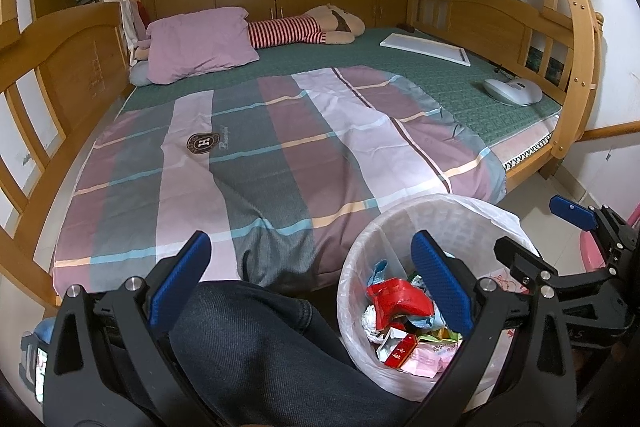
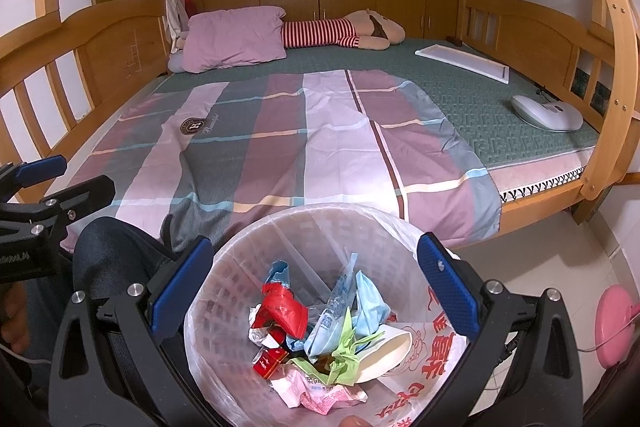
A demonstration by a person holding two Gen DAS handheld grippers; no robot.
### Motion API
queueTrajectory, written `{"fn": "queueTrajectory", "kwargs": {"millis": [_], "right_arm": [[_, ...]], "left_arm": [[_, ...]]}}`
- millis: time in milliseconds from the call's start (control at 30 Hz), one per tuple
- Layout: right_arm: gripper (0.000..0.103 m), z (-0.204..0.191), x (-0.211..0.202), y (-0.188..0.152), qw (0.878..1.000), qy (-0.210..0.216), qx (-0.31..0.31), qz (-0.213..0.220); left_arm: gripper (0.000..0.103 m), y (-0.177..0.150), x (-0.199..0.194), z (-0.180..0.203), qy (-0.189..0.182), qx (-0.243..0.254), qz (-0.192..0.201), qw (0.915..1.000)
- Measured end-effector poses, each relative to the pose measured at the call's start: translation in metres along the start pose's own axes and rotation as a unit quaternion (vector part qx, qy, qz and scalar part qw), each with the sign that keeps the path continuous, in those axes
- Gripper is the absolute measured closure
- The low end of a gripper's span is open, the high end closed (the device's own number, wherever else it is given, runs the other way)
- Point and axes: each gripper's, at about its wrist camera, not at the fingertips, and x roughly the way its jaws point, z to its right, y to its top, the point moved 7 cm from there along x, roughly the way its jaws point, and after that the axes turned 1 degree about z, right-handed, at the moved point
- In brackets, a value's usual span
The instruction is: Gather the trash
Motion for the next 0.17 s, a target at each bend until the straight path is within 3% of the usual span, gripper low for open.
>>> {"fn": "queueTrajectory", "kwargs": {"millis": [167], "right_arm": [[0.003, 0.000, 0.000, 0.000, 1.000, 0.001, 0.000, -0.001]], "left_arm": [[0.003, 0.000, 0.005, -0.014, 0.014, -0.020, -0.006, 0.9997]]}}
